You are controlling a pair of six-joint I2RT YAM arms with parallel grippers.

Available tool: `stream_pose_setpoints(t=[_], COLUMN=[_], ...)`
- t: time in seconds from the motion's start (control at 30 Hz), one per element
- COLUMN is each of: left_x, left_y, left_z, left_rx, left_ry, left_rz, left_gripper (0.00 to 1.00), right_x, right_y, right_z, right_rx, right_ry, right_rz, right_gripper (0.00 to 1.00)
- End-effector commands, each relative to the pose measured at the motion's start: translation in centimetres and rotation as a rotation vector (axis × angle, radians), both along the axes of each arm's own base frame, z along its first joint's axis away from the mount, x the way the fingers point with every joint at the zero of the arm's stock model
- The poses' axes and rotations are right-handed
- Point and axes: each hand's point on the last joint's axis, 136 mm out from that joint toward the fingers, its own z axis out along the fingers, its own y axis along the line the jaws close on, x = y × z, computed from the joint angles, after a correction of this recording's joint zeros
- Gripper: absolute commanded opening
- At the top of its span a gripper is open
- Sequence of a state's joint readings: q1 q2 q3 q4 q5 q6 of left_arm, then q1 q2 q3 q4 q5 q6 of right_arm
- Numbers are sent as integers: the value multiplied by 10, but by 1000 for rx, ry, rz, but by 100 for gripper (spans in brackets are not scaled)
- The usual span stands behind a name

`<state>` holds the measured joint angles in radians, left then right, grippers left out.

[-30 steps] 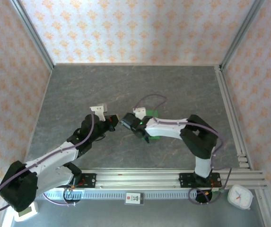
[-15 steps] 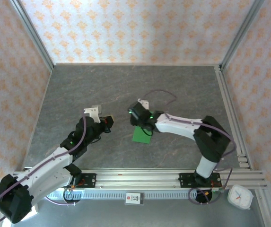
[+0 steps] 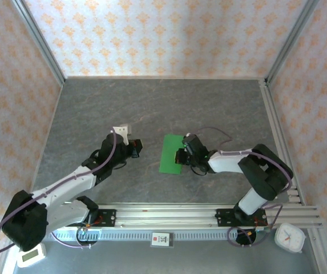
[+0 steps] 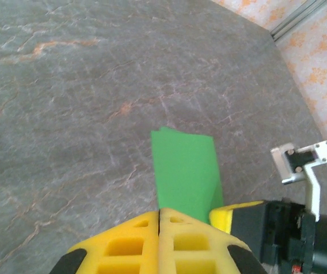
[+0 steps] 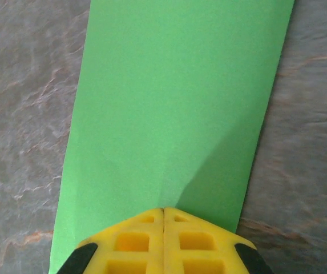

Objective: Fold a paper plane with a square sheet of paper (pick it up from the middle)
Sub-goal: Turn over the paper at the center of the table, then third fold the triangle at the center of the table.

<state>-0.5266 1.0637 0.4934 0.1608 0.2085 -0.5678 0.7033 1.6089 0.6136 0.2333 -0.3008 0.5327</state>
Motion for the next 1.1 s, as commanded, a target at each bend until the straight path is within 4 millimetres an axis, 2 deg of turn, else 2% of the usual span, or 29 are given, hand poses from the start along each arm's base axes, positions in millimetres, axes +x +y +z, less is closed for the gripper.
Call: stream_pose_setpoints(t=[0.0,0.13,0.27,0.43,0.63,0.77,0.97,1.07], left_x=[4,6,9,13,13,12,9,6], left_y=[-17,-32,-37,-42,-45,-47,-47,-44], left_z=[13,10,0,-7,-13,-18,-24,-28], left_rx=[2,12,-22,-52,-68,-75,-62,-45], left_ry=[-22,-23,16,31,40,44,57,61], left_rz=[-30,-32,1,15,23,15,1,-1], left_gripper=[0,0,0,0,1,16,62,75], right_x=[-15,-16,-10,-10,-27,-36,-34,-30], right_y=[10,16,23,27,18,13,9,8], right_z=[-9,-11,8,35,37,34,38,45], right_rx=[-30,-86,-63,25,118,164,200,223], right_ry=[9,9,-19,-41,-13,6,-3,-16], right_rz=[180,291,304,254,185,148,90,49], right_gripper=[0,0,0,0,0,0,0,0])
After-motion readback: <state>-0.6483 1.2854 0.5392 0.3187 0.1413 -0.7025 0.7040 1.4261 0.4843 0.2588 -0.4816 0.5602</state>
